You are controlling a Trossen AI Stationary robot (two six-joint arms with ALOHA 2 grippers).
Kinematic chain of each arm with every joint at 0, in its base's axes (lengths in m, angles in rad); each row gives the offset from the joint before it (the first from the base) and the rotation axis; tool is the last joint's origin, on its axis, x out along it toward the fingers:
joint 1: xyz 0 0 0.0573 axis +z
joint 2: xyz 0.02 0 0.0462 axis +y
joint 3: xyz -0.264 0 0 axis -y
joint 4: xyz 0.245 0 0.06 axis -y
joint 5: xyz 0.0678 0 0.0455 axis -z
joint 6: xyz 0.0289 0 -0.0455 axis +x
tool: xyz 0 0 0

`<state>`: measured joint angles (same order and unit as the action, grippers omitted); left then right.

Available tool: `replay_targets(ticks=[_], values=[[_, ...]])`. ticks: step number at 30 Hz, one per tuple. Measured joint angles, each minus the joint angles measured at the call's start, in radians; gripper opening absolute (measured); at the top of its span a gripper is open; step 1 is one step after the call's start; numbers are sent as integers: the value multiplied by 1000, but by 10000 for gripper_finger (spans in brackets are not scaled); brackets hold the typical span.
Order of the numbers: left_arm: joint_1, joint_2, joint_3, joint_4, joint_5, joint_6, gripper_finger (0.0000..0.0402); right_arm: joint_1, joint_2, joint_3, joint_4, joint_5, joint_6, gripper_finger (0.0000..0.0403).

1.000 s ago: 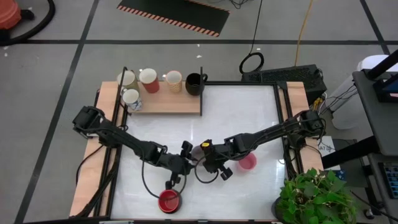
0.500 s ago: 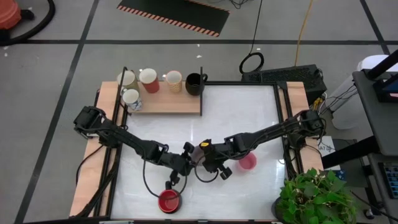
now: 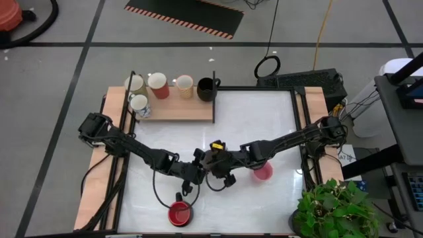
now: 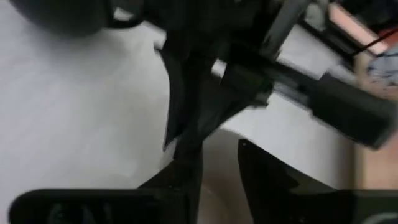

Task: Place coffee mugs
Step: Put the gray patterned mug on the shelf

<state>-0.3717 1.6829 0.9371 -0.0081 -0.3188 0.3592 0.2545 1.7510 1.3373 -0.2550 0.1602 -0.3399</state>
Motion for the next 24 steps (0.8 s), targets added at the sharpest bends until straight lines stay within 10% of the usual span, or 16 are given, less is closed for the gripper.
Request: replay_targets(ticks=[10,24], values=[[49,-119,2,-177,-84,-111,15,85,-220,-1,-207,288,134,132],[183,-323,3,-384,-114,-81,15,182,-461,-2,-379,313,411,128]])
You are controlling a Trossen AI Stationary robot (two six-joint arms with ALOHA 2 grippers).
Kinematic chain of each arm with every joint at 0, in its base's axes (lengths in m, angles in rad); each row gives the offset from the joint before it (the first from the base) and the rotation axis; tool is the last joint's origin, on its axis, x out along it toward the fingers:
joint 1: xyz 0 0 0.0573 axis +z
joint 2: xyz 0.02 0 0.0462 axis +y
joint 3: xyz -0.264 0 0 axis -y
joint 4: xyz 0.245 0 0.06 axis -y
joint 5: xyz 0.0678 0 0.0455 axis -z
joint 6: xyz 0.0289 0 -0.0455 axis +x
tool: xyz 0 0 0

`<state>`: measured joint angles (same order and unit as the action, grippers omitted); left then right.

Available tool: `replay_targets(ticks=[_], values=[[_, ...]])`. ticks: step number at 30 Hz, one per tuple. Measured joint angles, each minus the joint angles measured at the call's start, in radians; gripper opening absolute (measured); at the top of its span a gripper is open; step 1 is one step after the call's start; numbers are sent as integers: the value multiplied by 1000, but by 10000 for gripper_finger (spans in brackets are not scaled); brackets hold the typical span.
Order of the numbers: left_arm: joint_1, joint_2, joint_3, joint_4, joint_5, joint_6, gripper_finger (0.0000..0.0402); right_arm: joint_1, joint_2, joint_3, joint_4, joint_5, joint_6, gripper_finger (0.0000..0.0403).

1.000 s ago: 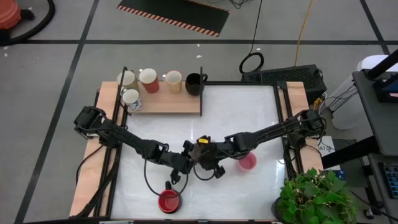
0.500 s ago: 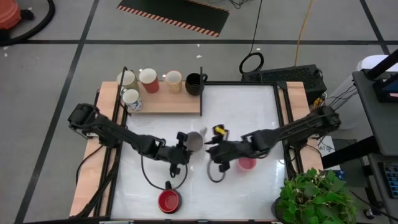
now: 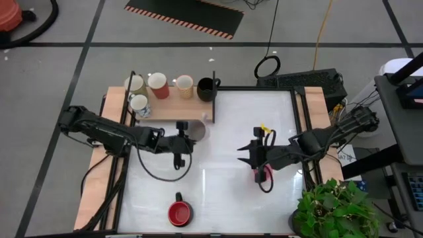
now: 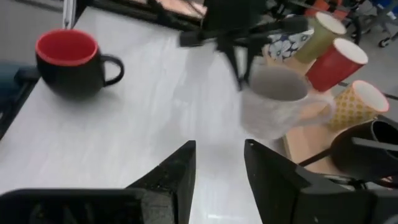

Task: Place coffee mugs
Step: Put the gray patterned mug on the shelf

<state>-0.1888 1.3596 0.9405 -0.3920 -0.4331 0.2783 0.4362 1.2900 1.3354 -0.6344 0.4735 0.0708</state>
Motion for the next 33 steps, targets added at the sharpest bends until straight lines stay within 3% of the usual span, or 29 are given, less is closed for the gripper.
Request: replay_targets(ticks=[12,19,27,33], values=[[198,-102,0,-268,77,-23,15,31,6,-1,-12,-1,-3,128],[300,-114,0,-314,77,-20,25,31,6,-1,-14,-2,-3,128],[424,-113,0,-374,173,45,33,31,6,-1,-14,-2,-3,128],[513,-113,0,-431,190,104,35,37,6,-1,-31,-4,5,128]])
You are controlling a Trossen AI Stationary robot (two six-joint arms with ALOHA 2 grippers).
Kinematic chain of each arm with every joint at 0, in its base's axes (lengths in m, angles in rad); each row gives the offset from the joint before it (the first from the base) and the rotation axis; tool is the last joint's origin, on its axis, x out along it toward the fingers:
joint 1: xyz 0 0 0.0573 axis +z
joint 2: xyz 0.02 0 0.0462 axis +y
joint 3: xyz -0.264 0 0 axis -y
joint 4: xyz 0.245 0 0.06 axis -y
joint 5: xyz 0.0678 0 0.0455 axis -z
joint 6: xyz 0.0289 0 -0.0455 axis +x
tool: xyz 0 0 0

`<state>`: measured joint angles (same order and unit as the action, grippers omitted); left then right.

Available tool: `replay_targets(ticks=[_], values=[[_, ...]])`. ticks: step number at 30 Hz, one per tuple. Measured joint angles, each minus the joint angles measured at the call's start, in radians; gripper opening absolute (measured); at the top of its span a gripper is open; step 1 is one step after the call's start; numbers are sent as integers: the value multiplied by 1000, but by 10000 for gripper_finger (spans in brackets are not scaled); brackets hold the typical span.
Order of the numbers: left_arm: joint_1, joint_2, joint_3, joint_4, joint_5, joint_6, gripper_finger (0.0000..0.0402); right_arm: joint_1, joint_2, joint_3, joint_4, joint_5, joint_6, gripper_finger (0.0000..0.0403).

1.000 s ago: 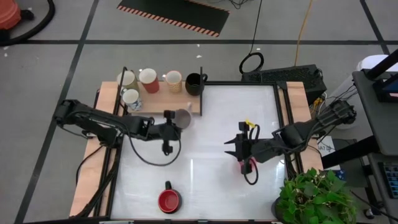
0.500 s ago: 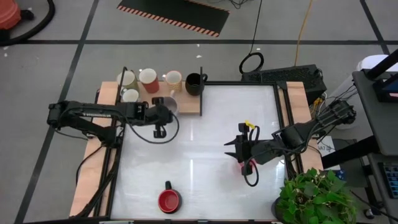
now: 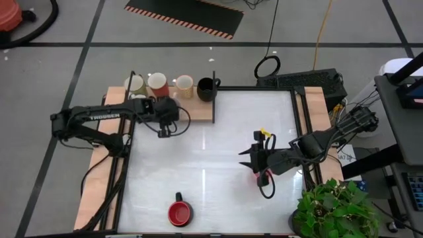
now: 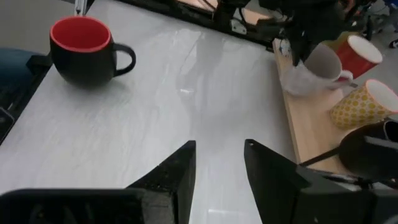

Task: Place coffee mugs
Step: Put the gray patterned mug on the shelf

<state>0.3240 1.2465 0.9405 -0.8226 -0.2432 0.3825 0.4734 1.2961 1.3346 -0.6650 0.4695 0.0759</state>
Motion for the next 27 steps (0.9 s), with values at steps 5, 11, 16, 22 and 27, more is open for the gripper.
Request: replay_targets(ticks=[5,11,16,22,27], values=[[73,0,0,-17,32,7,36,14,0,0,-37,0,20,128],[130,0,0,-6,69,56,36,21,0,0,-36,0,37,128],[170,0,0,-19,71,84,37,24,0,0,-36,1,47,128],[195,-1,1,-83,28,65,37,27,0,0,-36,1,47,128],[179,0,1,-111,-24,56,37,27,0,0,-36,1,45,128]])
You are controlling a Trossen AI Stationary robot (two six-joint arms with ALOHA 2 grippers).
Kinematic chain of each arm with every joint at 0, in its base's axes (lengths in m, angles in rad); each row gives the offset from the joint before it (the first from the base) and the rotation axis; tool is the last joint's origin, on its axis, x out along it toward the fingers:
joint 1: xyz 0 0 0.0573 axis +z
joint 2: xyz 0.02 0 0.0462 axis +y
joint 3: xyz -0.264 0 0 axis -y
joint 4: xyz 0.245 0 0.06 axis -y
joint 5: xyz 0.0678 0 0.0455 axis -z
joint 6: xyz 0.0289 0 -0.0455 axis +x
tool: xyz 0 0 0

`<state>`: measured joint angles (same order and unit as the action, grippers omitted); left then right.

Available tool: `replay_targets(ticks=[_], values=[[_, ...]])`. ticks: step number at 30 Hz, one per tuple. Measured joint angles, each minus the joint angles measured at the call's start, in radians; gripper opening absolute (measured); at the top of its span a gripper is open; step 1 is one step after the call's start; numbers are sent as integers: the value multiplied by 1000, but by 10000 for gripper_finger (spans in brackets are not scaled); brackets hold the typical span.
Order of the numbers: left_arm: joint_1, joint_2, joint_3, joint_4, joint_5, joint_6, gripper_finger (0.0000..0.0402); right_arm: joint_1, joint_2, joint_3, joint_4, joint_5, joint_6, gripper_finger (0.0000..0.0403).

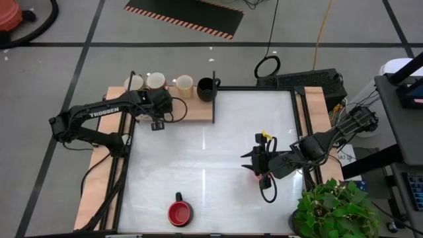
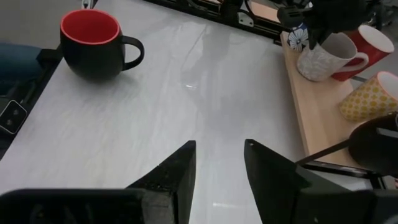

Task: Place coffee mugs
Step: Put the gray patterned mug on the shelf

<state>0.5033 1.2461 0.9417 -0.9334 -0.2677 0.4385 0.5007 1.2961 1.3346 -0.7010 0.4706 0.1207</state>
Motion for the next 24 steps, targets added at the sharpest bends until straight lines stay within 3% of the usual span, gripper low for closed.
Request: replay_targets(ticks=[15,24], values=[[-112,2,-2,4,-63,-77,41,0,0,0,0,0,-1,128],[-181,1,-2,12,-239,-122,130,0,0,0,1,0,-1,128]])
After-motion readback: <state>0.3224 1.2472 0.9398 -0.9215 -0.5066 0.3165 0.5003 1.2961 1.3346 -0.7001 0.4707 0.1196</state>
